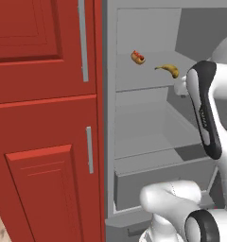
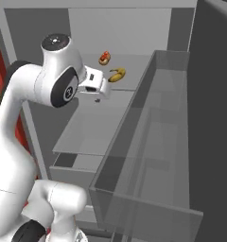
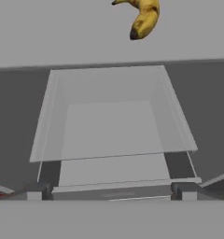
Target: Pick up the kiwi and banana from the fridge and place one fruit on each plate on the dining counter.
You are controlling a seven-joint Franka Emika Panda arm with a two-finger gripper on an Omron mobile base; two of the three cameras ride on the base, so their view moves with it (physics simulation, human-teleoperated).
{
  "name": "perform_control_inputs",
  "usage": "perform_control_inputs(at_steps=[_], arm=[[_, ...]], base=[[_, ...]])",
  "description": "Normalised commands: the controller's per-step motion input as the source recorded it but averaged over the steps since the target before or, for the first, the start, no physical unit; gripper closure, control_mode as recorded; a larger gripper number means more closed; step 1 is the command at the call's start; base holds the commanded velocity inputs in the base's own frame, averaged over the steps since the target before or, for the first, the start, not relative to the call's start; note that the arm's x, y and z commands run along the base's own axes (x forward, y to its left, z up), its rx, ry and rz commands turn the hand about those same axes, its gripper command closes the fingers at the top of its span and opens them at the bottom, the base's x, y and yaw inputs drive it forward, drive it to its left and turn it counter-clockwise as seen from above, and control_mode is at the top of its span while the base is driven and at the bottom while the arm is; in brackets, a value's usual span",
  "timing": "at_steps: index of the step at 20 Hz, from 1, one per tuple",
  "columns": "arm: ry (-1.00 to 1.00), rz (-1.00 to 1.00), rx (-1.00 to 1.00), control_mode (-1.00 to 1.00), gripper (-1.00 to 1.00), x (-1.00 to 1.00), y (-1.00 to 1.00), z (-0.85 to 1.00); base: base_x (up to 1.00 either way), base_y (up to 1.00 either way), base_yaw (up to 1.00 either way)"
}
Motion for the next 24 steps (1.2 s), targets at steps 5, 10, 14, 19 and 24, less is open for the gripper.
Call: perform_control_inputs(at_steps=[5,10,14,19,24], arm=[[0.01,-0.01,0.00,-1.00,-1.00,0.74,-0.16,0.08],[0.00,0.00,0.00,-1.00,-1.00,0.83,-0.15,-0.13],[0.00,-0.02,0.00,-1.00,-1.00,0.66,-0.25,-0.13],[0.00,-0.02,0.00,-1.00,-1.00,0.60,-0.28,-0.19],[0.01,0.00,0.00,-1.00,-1.00,0.67,-0.18,-0.16]], base=[[0.00,0.00,0.00],[0.00,0.00,0.00],[0.00,0.00,0.00],[0.00,0.00,0.00],[0.00,0.00,0.00]])
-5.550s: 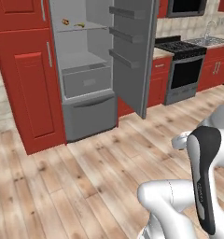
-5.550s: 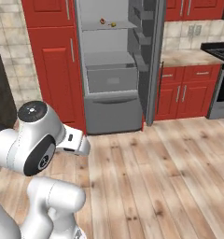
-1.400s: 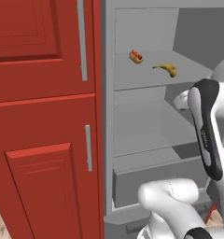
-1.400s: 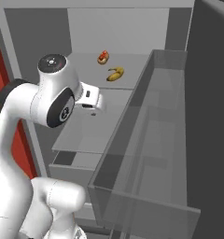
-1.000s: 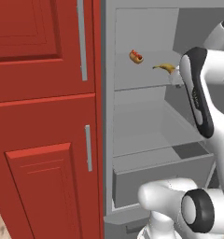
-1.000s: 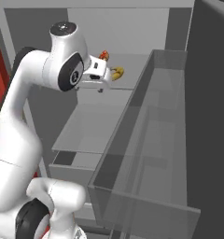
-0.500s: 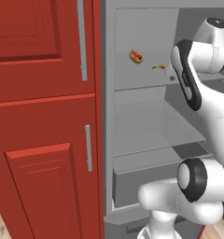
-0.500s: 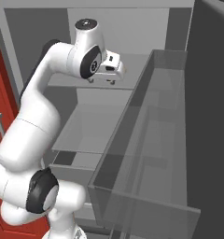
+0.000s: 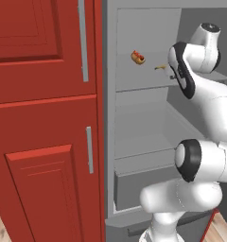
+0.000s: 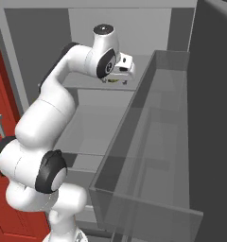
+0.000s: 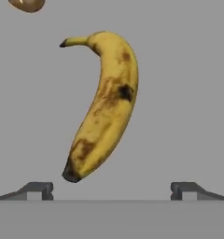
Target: Pick up the kiwi and banana from the fridge and place one fruit on each plate on the dining counter.
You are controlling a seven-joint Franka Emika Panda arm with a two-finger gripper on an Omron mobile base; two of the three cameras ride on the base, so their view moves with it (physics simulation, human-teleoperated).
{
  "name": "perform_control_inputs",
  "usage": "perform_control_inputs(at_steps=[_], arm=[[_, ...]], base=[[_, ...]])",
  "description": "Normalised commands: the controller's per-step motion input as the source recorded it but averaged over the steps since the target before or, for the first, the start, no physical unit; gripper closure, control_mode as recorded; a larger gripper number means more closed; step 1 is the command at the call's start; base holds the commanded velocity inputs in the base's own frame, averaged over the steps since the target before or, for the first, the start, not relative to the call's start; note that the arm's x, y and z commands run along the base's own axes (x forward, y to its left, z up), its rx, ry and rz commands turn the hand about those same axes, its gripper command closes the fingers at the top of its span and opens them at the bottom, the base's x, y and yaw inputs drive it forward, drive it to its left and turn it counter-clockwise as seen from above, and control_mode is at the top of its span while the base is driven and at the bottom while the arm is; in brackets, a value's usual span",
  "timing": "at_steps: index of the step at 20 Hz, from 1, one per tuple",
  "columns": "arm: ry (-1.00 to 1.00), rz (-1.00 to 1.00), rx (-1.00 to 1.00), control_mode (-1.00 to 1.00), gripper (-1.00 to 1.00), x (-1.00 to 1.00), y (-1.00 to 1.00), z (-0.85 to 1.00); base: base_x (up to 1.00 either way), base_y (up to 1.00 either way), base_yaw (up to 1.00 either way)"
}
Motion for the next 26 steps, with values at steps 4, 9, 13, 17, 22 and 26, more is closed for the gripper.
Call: perform_control_inputs(at_steps=[4,9,13,17,22,26], arm=[[0.01,0.00,0.00,-1.00,-1.00,0.65,-0.02,-0.04],[0.00,0.00,0.00,-1.00,-1.00,0.56,0.00,-0.04],[0.00,0.00,0.00,-1.00,-1.00,0.51,0.00,-0.07],[0.00,0.00,0.00,-1.00,-1.00,0.27,0.00,-0.13],[0.01,0.00,0.00,-1.00,-1.00,0.11,0.00,-0.27],[0.00,0.00,0.00,-1.00,-1.00,0.06,0.00,-0.31]], base=[[0.00,0.00,0.00],[0.00,0.00,0.00],[0.00,0.00,0.00],[0.00,0.00,0.00],[0.00,0.00,0.00],[0.00,0.00,0.00]])
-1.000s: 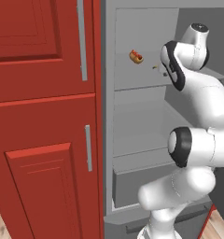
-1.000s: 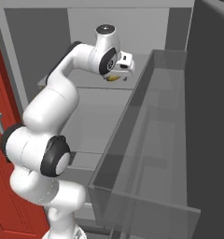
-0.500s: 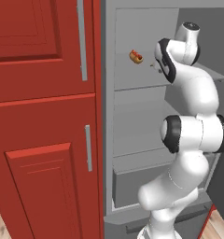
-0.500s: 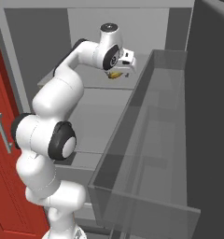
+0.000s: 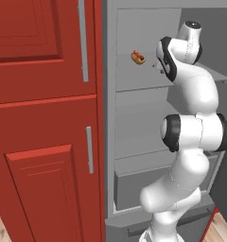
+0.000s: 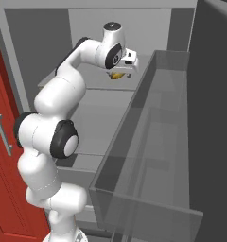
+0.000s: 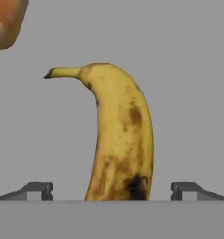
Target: Pick up the kiwi and banana from the fridge and place one fruit on each plate on the dining counter.
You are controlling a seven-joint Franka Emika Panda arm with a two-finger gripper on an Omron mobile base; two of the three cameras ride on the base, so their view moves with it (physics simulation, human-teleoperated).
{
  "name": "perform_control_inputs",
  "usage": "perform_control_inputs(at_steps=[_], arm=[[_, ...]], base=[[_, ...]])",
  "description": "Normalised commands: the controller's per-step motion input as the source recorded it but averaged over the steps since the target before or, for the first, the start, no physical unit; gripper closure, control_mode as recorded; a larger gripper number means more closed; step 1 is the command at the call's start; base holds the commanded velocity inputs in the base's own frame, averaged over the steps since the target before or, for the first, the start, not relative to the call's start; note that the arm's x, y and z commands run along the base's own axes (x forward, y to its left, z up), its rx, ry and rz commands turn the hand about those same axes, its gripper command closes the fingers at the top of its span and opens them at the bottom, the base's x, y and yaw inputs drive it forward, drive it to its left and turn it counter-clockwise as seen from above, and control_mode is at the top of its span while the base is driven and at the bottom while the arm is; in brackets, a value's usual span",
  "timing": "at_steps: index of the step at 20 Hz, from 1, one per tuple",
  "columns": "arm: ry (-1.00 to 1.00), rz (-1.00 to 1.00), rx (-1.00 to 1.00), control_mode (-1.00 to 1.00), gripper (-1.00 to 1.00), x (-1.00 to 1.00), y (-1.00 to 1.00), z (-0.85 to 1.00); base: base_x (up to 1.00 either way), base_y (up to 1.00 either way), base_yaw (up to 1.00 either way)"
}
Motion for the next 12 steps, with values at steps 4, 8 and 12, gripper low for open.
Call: perform_control_inputs(at_steps=[4,8,12], arm=[[0.00,0.00,0.00,-1.00,1.00,0.11,0.03,-0.31],[0.00,0.00,0.00,-1.00,1.00,0.08,0.00,-0.26],[-0.02,0.00,0.00,-1.00,1.00,0.00,0.00,-0.23]], base=[[0.00,0.00,0.00],[0.00,0.00,0.00],[0.00,0.00,0.00]])
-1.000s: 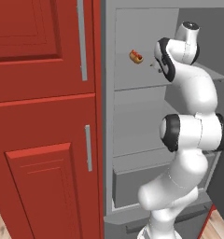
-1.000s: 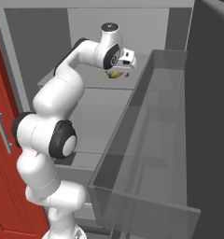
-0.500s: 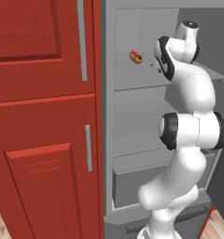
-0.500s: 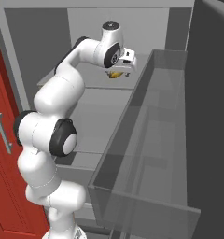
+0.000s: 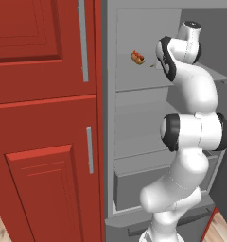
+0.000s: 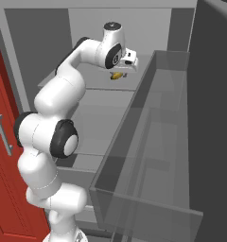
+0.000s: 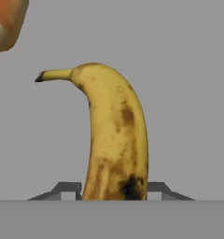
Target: Pick up the kiwi and banana from the fridge and place one fruit on each plate on the dining counter.
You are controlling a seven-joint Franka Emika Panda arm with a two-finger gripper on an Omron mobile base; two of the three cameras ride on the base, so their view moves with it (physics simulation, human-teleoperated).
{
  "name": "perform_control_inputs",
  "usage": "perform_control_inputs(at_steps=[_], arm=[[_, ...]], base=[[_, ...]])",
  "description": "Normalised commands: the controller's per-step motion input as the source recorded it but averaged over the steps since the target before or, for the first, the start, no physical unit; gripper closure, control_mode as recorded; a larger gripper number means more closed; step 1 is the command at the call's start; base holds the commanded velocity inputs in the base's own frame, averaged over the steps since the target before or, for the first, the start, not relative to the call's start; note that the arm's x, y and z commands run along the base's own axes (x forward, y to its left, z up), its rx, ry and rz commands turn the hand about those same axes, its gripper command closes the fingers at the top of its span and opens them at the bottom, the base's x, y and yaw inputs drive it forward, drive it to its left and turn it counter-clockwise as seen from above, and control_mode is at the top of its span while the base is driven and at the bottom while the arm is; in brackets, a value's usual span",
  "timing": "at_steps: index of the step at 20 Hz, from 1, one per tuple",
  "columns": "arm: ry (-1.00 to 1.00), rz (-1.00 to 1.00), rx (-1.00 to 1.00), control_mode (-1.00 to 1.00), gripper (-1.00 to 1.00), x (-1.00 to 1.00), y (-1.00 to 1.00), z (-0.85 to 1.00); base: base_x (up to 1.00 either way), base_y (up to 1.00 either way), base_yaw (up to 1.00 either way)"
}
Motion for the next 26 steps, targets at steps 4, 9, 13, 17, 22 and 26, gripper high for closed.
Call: perform_control_inputs(at_steps=[4,9,13,17,22,26], arm=[[-0.17,0.00,0.03,-1.00,1.00,-0.32,0.00,-0.16],[-0.32,0.00,0.04,-1.00,1.00,-0.91,0.00,-0.01],[-0.20,-0.01,0.07,-1.00,1.00,-1.00,0.00,0.09],[-0.04,-0.04,0.02,-1.00,1.00,-1.00,0.00,0.35],[0.00,-0.03,0.00,-1.00,1.00,-1.00,0.00,0.49],[0.00,-0.01,0.00,-1.00,1.00,-1.00,0.00,0.47]], base=[[0.00,0.00,0.00],[0.00,0.00,0.00],[0.00,0.00,0.00],[0.00,0.00,0.00],[0.00,0.00,0.00],[0.00,0.00,0.00]])
